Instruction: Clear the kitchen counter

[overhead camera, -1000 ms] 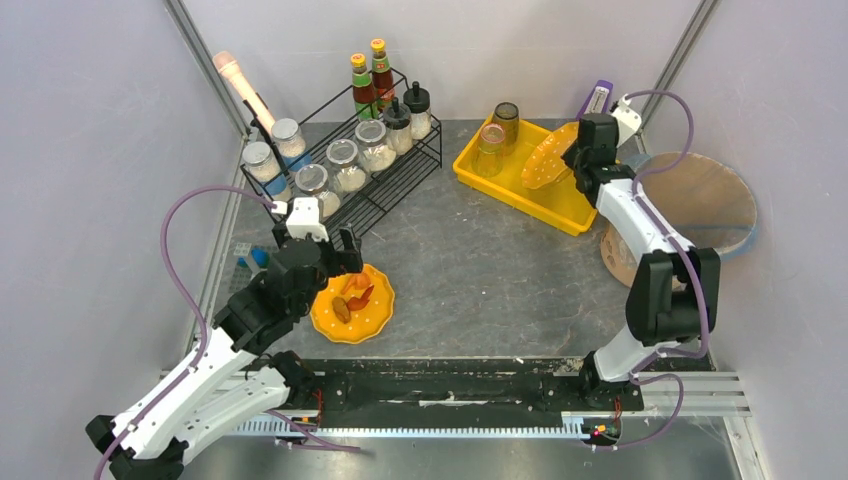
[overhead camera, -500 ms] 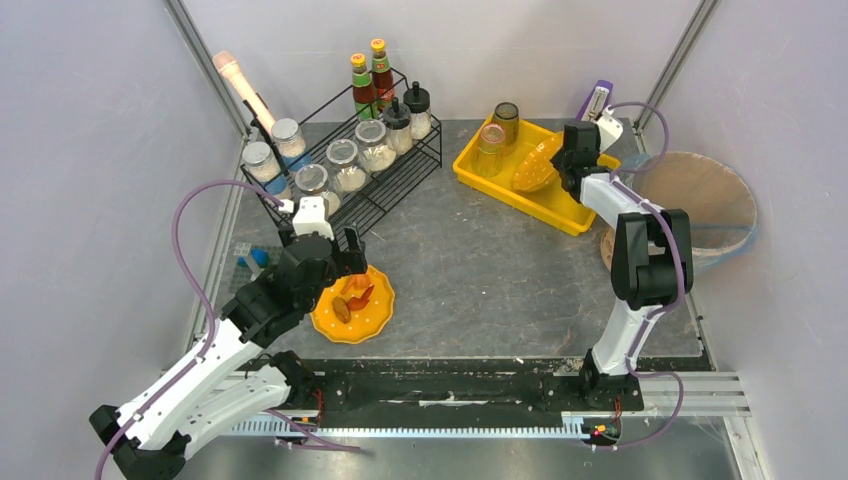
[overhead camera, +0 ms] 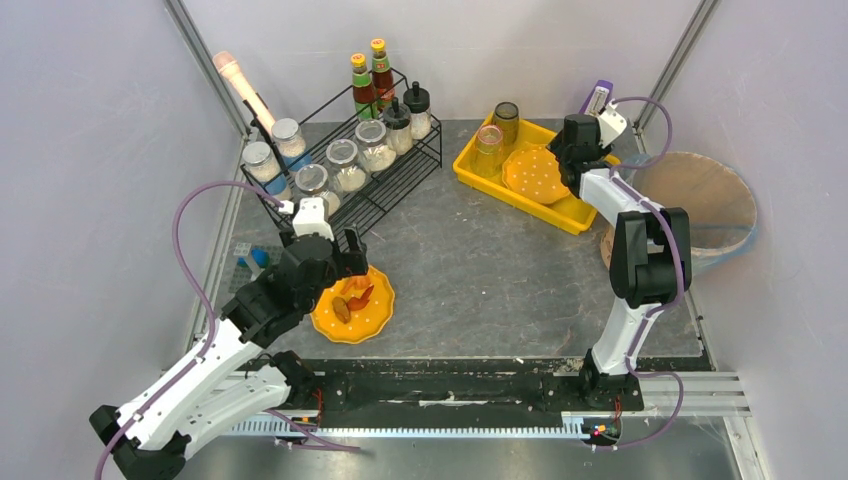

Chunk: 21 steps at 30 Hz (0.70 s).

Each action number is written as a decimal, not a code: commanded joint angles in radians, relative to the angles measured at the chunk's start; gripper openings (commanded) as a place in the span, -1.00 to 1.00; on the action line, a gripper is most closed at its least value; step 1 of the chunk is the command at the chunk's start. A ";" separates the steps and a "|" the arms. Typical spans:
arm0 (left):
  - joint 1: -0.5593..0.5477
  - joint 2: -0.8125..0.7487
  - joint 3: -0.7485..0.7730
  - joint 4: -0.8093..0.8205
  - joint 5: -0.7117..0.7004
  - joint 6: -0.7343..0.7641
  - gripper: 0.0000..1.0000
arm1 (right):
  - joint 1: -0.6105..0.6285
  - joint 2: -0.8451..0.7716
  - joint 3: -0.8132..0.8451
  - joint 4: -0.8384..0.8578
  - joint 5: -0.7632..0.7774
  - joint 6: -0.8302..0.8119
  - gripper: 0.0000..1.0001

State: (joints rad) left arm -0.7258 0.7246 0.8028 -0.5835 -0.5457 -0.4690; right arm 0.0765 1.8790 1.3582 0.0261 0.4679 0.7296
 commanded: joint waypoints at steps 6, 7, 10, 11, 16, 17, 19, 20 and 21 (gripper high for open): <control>0.005 0.019 0.009 -0.058 0.031 -0.066 0.98 | 0.028 -0.082 0.029 -0.024 0.009 -0.111 0.67; 0.005 0.027 0.009 -0.065 0.041 -0.073 0.98 | 0.035 -0.103 0.026 -0.025 0.002 -0.124 0.71; 0.005 0.054 0.007 -0.088 0.070 -0.097 0.98 | 0.058 -0.162 0.008 -0.064 -0.032 -0.156 0.83; 0.005 0.062 0.007 -0.096 0.077 -0.105 0.98 | 0.069 -0.188 -0.001 -0.074 -0.038 -0.169 0.87; 0.005 0.074 -0.007 -0.149 0.081 -0.190 0.98 | 0.143 -0.329 -0.074 -0.108 -0.080 -0.228 0.96; 0.005 0.069 -0.014 -0.160 0.080 -0.211 0.98 | 0.159 -0.356 -0.093 -0.117 -0.086 -0.234 0.96; 0.005 0.050 -0.035 -0.180 0.075 -0.254 0.98 | 0.196 -0.421 -0.136 -0.131 -0.103 -0.242 0.96; 0.005 0.033 -0.052 -0.189 0.073 -0.277 0.98 | 0.215 -0.456 -0.165 -0.137 -0.113 -0.240 0.96; 0.005 0.017 -0.067 -0.195 0.071 -0.297 0.97 | 0.235 -0.492 -0.190 -0.141 -0.125 -0.240 0.96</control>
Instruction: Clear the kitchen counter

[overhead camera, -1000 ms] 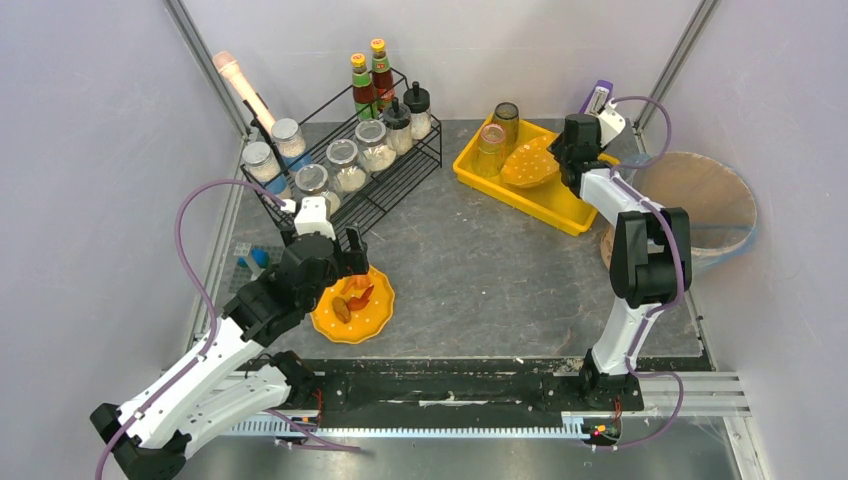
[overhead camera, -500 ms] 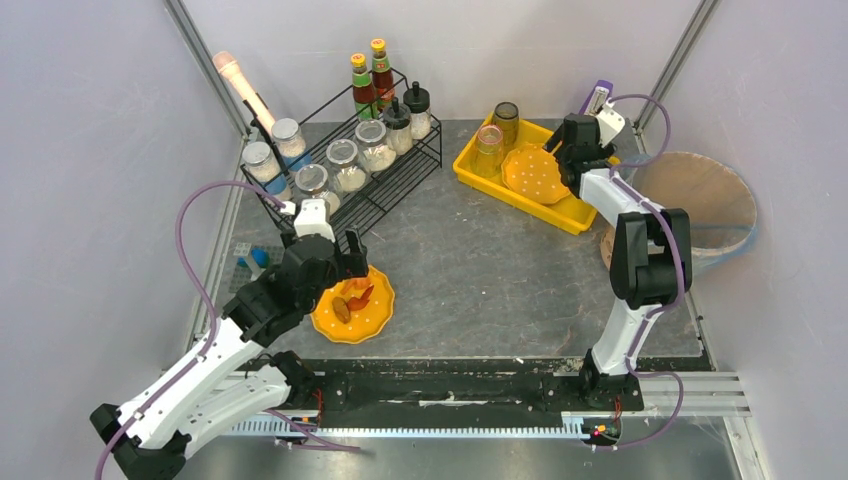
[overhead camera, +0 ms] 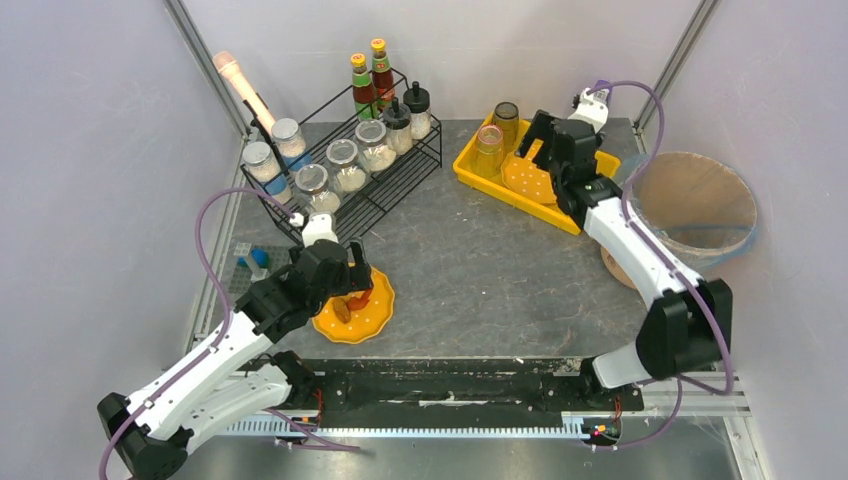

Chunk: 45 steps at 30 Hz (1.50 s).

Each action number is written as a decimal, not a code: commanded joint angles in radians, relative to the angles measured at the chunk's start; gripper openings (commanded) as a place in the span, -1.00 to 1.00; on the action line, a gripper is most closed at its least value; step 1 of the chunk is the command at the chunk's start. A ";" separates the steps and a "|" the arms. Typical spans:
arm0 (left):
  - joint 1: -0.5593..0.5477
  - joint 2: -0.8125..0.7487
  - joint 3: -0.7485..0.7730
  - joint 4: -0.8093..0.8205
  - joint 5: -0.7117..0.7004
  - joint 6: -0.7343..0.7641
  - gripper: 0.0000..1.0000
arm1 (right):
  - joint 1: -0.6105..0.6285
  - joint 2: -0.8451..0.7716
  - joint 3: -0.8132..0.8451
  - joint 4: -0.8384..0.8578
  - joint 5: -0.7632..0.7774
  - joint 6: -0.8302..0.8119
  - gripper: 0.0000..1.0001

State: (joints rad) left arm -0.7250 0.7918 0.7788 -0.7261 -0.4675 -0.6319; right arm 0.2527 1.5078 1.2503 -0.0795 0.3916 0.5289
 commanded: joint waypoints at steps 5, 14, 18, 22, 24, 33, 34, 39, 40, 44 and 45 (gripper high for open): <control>0.004 -0.155 -0.136 -0.053 0.000 -0.212 0.94 | 0.177 -0.273 -0.219 -0.029 -0.129 -0.044 0.96; 0.004 -0.239 -0.213 -0.139 -0.066 -0.414 0.86 | 0.300 -0.450 -0.465 0.011 -0.330 0.017 0.96; 0.004 -0.229 -0.227 -0.228 -0.154 -0.576 0.83 | 0.305 -0.509 -0.563 0.025 -0.426 0.033 0.96; 0.004 -0.203 -0.257 -0.306 -0.197 -0.729 0.80 | 0.314 -0.586 -0.676 0.042 -0.505 0.057 0.96; 0.004 -0.192 -0.277 -0.306 -0.206 -0.759 0.74 | 0.316 -0.641 -0.743 0.063 -0.522 0.077 0.96; 0.004 -0.062 -0.313 -0.274 -0.188 -0.876 0.42 | 0.316 -0.766 -0.859 0.040 -0.558 0.084 0.96; 0.004 -0.044 -0.322 -0.264 -0.176 -0.877 0.39 | 0.315 -0.768 -0.863 0.041 -0.557 0.081 0.96; 0.004 -0.028 -0.360 -0.225 -0.156 -0.917 0.27 | 0.315 -0.764 -0.862 0.029 -0.586 0.071 0.96; 0.004 -0.030 -0.360 -0.224 -0.160 -0.915 0.21 | 0.316 -0.768 -0.865 0.029 -0.592 0.072 0.96; 0.004 -0.007 -0.359 -0.169 -0.109 -0.846 0.06 | 0.315 -0.791 -0.885 0.028 -0.576 0.073 0.96; 0.004 0.005 -0.356 -0.149 -0.092 -0.826 0.01 | 0.315 -0.794 -0.887 0.026 -0.571 0.071 0.96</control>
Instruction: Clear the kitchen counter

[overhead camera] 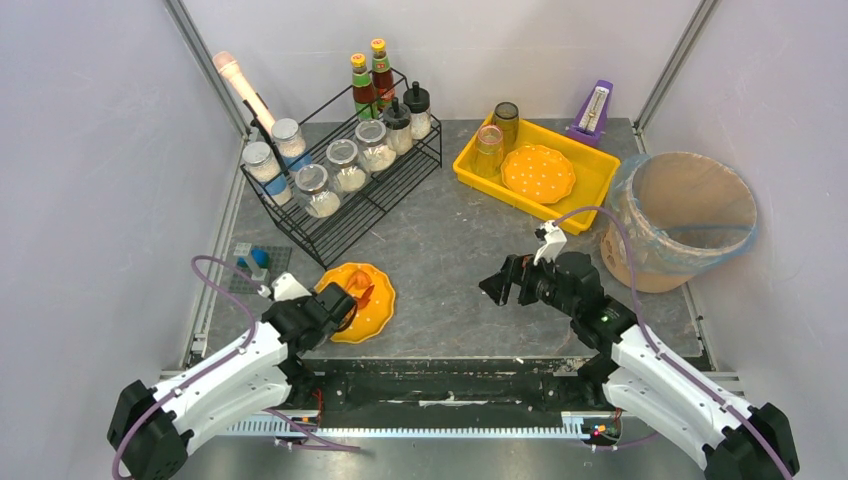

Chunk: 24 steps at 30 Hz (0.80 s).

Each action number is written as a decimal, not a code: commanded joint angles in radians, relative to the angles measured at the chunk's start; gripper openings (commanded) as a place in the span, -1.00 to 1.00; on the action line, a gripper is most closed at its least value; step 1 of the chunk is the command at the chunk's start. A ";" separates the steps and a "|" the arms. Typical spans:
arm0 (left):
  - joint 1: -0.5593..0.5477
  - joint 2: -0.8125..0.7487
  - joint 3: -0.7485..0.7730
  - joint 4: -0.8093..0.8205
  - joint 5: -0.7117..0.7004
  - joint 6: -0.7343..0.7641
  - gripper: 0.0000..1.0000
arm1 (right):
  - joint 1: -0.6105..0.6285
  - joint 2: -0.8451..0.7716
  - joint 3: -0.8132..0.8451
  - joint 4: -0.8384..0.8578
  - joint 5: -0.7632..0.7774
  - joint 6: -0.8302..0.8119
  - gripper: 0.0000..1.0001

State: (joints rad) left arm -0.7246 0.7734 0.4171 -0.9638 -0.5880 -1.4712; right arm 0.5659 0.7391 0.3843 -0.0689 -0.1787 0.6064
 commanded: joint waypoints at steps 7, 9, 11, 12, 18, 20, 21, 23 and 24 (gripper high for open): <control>-0.001 0.168 0.040 0.284 0.162 0.178 -0.22 | 0.002 0.010 -0.012 0.017 -0.005 -0.008 0.96; -0.017 0.221 0.055 0.354 0.204 0.222 -0.29 | 0.002 0.018 -0.012 0.024 -0.004 -0.005 0.96; -0.056 0.278 0.086 0.396 0.204 0.242 -0.37 | 0.001 0.025 -0.011 0.029 -0.003 -0.003 0.96; -0.084 0.302 0.101 0.415 0.197 0.250 -0.46 | 0.002 0.028 -0.011 0.032 -0.004 -0.001 0.96; -0.233 0.529 0.233 0.515 0.182 0.285 -0.65 | 0.002 0.043 -0.016 0.039 0.002 0.005 0.96; -0.255 0.609 0.278 0.540 0.197 0.292 -0.66 | 0.001 0.048 -0.020 0.041 0.005 0.009 0.96; -0.261 0.633 0.297 0.556 0.205 0.294 -0.66 | 0.002 0.049 -0.023 0.043 0.007 0.014 0.96; -0.264 0.669 0.313 0.578 0.206 0.270 -0.62 | 0.002 0.048 -0.030 0.045 0.010 0.023 0.96; -0.263 0.673 0.316 0.592 0.204 0.255 -0.56 | 0.003 0.045 -0.033 0.046 0.012 0.030 0.96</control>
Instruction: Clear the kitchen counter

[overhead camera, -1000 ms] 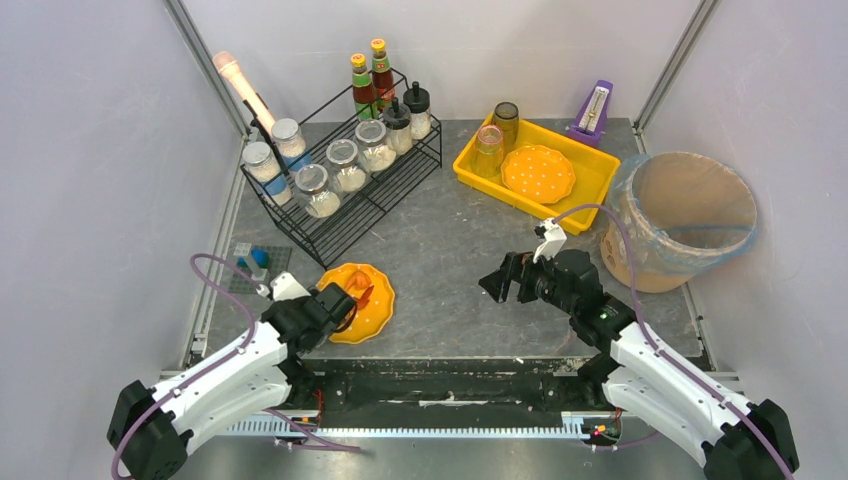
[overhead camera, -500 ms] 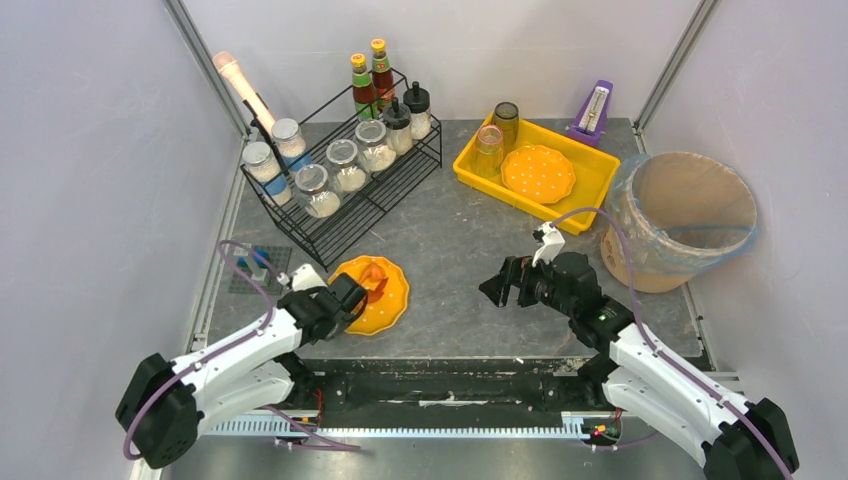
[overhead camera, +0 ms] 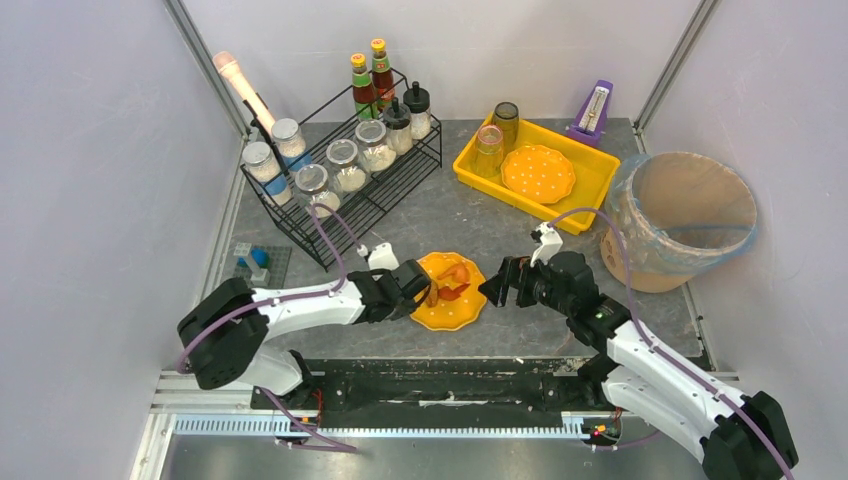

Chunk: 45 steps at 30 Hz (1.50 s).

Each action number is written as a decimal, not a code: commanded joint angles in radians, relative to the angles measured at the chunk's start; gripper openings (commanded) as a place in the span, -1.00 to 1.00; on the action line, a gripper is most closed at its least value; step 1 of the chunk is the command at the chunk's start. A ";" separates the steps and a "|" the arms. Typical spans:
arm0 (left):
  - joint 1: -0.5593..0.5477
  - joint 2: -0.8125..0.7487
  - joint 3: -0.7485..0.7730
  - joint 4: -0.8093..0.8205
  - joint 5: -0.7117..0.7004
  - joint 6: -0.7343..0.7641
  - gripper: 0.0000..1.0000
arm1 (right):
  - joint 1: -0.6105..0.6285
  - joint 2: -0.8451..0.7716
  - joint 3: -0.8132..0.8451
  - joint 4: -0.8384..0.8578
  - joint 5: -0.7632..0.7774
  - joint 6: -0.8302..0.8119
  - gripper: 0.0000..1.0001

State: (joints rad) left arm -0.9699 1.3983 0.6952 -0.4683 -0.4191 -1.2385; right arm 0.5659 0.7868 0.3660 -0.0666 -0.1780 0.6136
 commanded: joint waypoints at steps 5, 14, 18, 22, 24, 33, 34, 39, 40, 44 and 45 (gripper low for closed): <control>-0.019 0.047 0.015 0.136 0.020 -0.093 -0.41 | 0.002 -0.039 -0.053 0.045 0.030 0.083 0.95; -0.019 0.075 0.004 0.229 0.086 -0.152 -0.75 | 0.002 -0.130 -0.220 0.157 0.019 0.319 0.92; -0.021 0.005 -0.043 0.271 0.079 -0.217 -0.96 | 0.001 -0.149 -0.285 0.225 -0.008 0.418 0.90; -0.021 -0.079 -0.093 0.315 0.077 -0.305 -0.96 | -0.002 -0.193 -0.336 0.238 0.011 0.505 0.87; -0.020 -0.112 -0.108 0.337 0.082 -0.344 -0.96 | -0.002 -0.216 -0.360 0.241 0.024 0.548 0.85; -0.021 -0.189 -0.136 0.433 0.129 -0.441 -0.96 | -0.002 -0.155 -0.469 0.429 -0.039 0.678 0.78; -0.021 -0.194 -0.142 0.446 0.133 -0.452 -0.96 | -0.001 -0.142 -0.471 0.437 -0.043 0.687 0.77; -0.021 -0.216 -0.171 0.501 0.143 -0.514 -0.95 | 0.000 -0.099 -0.486 0.437 -0.043 0.731 0.68; -0.020 -0.220 -0.178 0.514 0.144 -0.530 -0.96 | -0.001 -0.096 -0.488 0.426 -0.038 0.739 0.67; -0.021 -0.224 -0.197 0.563 0.155 -0.570 -0.96 | -0.002 -0.071 -0.493 0.407 -0.030 0.747 0.66; -0.021 -0.223 -0.196 0.566 0.156 -0.572 -0.96 | -0.001 -0.062 -0.492 0.407 -0.029 0.748 0.65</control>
State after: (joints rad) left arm -0.9886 1.2255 0.4835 -0.1310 -0.2699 -1.6871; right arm 0.5655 0.7029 0.0124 0.3183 -0.2127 1.3300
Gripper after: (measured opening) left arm 0.043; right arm 0.829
